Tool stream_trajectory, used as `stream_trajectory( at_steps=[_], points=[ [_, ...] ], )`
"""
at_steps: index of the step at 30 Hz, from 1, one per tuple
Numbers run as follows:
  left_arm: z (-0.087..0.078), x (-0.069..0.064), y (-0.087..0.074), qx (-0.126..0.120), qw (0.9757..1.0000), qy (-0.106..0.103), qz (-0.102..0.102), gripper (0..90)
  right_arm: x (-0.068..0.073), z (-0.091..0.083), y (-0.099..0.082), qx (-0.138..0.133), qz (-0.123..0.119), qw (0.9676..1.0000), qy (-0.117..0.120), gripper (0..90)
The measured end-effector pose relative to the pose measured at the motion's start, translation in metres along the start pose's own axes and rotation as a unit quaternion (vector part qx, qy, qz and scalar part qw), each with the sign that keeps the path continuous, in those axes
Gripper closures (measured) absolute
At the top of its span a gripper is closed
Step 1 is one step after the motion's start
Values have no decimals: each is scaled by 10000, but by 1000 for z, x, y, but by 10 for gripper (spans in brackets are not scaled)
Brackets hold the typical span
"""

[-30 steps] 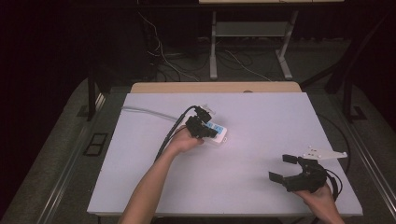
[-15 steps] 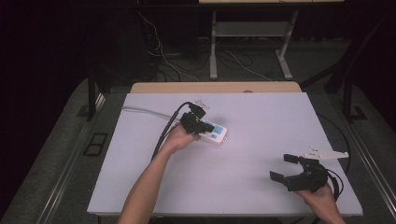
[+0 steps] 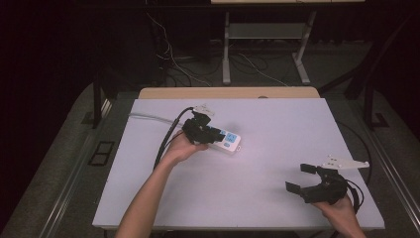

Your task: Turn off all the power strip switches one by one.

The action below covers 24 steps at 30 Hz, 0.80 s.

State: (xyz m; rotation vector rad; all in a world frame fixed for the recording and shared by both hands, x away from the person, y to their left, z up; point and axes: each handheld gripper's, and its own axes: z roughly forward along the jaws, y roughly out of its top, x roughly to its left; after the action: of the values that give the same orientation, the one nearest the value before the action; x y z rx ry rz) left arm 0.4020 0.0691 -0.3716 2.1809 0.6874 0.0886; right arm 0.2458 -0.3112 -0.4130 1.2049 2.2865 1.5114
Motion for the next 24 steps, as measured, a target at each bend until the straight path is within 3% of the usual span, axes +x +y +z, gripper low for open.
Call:
stream_trajectory(
  at_steps=[2,9,16,17,24],
  points=[
    [-7,-3,-2,-74,10000,5,23,577,0,0,0,-9,1,10000,-4,6],
    [-29,-13,-25,-491,9983,40,-321,390,2,0,0,-11,1,10000,-5,6],
    [-46,-23,-52,-696,9964,7,-483,147,4,1,1,-16,-8,10000,16,6],
    [-49,-24,-55,-701,9962,7,-507,147,4,1,1,-16,-8,10000,16,6],
    [-64,-32,-80,-882,9938,227,-636,0,5,2,1,-13,-14,10000,83,6]
  ],
)
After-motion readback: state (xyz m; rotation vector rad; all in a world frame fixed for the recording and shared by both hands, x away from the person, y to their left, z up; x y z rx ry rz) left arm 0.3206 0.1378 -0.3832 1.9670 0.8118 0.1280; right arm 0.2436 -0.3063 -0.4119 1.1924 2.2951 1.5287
